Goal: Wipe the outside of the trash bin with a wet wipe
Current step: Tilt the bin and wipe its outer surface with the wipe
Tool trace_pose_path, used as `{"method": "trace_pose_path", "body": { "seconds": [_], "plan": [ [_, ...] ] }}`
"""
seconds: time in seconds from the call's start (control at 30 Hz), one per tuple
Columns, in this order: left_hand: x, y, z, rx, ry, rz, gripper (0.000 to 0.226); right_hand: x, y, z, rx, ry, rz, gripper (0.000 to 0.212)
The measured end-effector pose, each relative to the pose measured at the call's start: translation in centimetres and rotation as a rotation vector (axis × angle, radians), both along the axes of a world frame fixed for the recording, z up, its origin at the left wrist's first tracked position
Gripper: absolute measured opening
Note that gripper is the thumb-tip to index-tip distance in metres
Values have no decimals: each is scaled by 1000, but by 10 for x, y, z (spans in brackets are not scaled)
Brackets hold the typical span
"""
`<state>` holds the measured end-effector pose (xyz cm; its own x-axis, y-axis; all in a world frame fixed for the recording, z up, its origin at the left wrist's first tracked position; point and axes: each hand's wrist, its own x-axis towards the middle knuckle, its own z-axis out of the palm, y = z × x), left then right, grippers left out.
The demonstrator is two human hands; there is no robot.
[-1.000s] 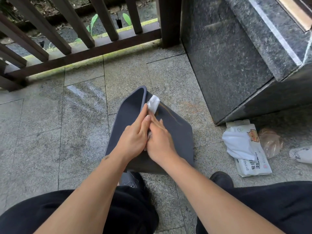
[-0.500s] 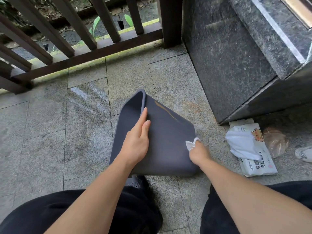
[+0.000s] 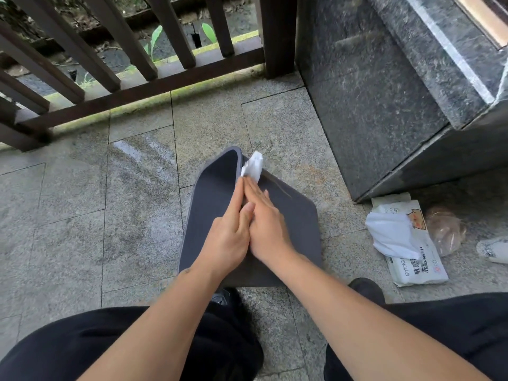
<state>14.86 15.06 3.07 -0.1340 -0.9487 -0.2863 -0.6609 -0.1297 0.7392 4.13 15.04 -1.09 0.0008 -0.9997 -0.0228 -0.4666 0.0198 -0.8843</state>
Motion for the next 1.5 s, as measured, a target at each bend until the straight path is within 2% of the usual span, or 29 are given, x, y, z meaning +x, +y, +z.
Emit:
{"method": "trace_pose_path", "body": {
  "seconds": [0.1,0.17,0.3,0.4,0.5,0.6,0.7,0.8,0.87,0.93,1.0,1.07,1.2,1.33,1.5],
  "plan": [
    [4,3,-3,10,-25,10,61,-9,3,-15,-28,96,71,75],
    [5,5,-4,22,-28,66,58,-29,5,-32,144,157,-24,84],
    [0,12,-5,15,-30,83,56,-76,22,-68,608,240,-230,67],
    [-3,13,-3,35,-28,28,58,-84,29,-79,751,247,-290,60],
    [-3,7,-2,32,-25,54,58,-68,25,-71,691,247,-330,60],
    [1,0,-5,32,-18,91,57,-43,14,-47,423,233,-224,66],
    [3,-6,-6,31,-43,69,59,-8,-4,-17,52,85,-65,67],
    [10,-4,-10,4,-53,92,58,7,-11,-9,-97,91,98,67],
    [18,2,-14,11,-54,145,55,-8,-5,-25,-43,212,159,82],
    [25,7,-18,50,-8,233,54,-36,8,-48,184,301,64,92],
    [27,10,-18,76,31,274,54,-63,23,-63,437,335,-72,87],
    [24,9,-13,83,21,243,52,-74,29,-68,549,373,-107,79],
    [15,-2,-3,127,69,210,58,-70,31,-69,576,313,-180,53],
    [19,-30,-4,108,126,191,67,-78,37,-71,639,223,-162,52],
    [15,-41,-16,72,113,212,61,-84,37,-74,678,136,-189,50]
  ]
}}
